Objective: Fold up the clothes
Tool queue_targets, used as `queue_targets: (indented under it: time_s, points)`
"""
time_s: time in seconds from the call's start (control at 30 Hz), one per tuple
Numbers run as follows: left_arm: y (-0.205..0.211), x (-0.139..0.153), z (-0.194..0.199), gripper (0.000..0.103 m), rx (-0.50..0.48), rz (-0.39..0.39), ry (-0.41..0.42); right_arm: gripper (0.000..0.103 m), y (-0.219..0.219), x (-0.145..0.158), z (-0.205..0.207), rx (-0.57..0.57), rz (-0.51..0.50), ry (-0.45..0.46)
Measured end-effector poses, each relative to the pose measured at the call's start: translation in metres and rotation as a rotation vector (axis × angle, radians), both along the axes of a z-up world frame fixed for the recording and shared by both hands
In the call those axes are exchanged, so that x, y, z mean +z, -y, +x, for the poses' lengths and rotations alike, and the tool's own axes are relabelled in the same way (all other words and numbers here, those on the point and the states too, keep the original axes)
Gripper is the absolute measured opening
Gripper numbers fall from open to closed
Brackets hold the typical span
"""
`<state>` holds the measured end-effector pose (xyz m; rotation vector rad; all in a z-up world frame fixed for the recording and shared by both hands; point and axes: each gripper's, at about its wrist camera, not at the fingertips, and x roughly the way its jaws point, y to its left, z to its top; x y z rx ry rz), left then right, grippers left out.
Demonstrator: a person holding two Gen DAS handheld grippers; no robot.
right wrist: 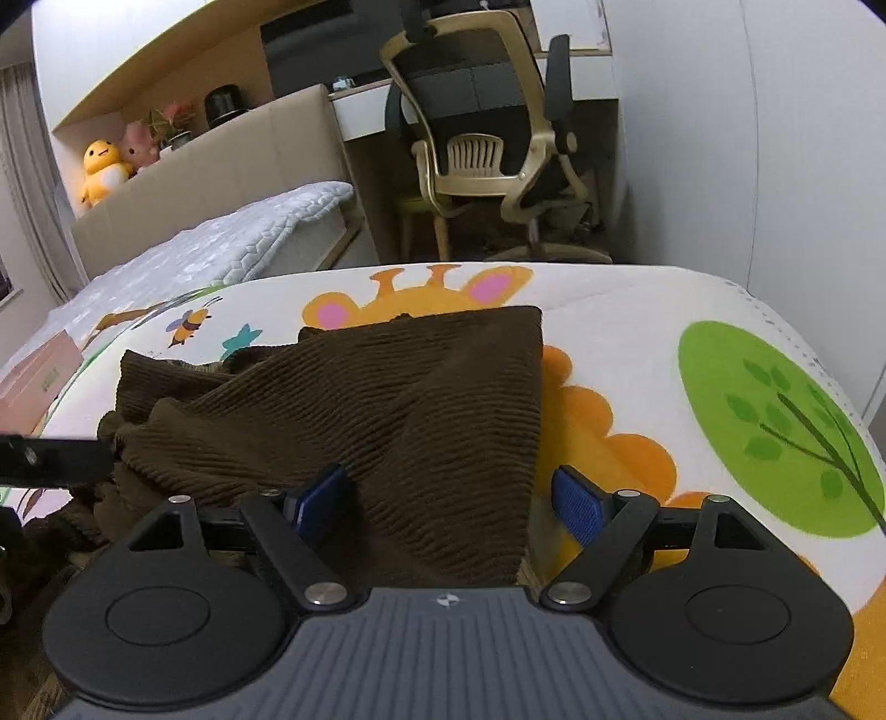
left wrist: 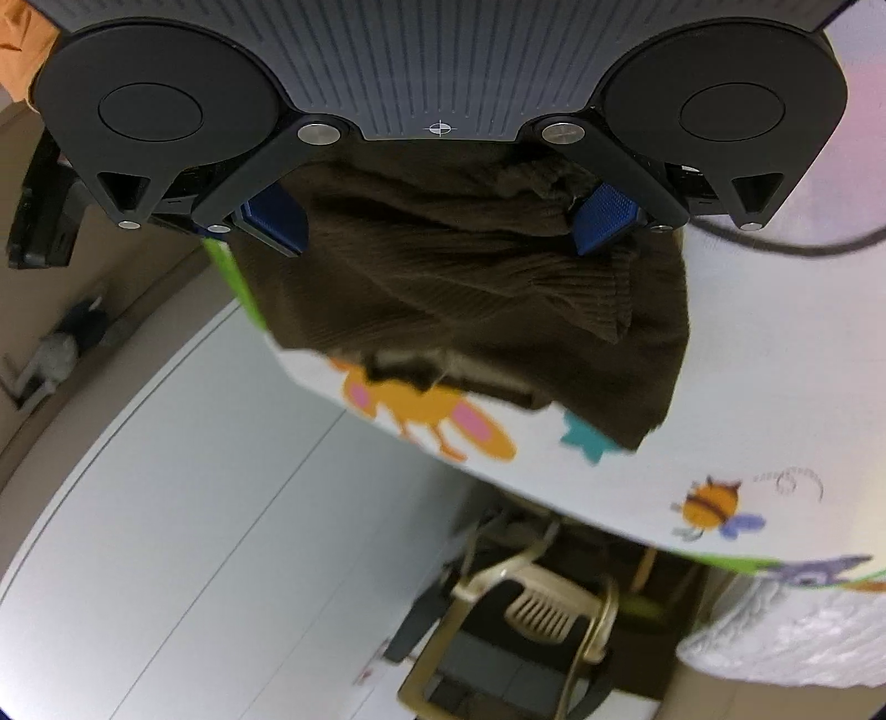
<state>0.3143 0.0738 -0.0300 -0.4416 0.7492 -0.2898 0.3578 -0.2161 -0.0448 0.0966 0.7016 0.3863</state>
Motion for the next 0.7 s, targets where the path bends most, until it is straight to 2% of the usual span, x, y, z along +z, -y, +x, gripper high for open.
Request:
queue_targets:
  time_s: [0.33,0.5,0.63,0.7]
  points:
    - [-0.001,-0.008,-0.008,0.103,0.014,-0.02,0.025,0.088,0.007,0.002,-0.001,0.028,0.054,-0.005]
    - [0.007,-0.005,-0.008,0.103,0.01,0.045,0.033,0.09,0.009,0.002,0.0,0.039,0.072,-0.009]
    - [0.011,0.012,-0.021,0.103,0.072,0.108,0.051,0.091,0.012,0.002,0.001,0.042,0.092,-0.013]
    - [0.008,0.02,-0.031,0.103,0.115,0.169,0.08,0.092,0.012,0.002,0.001,0.044,0.097,-0.014]
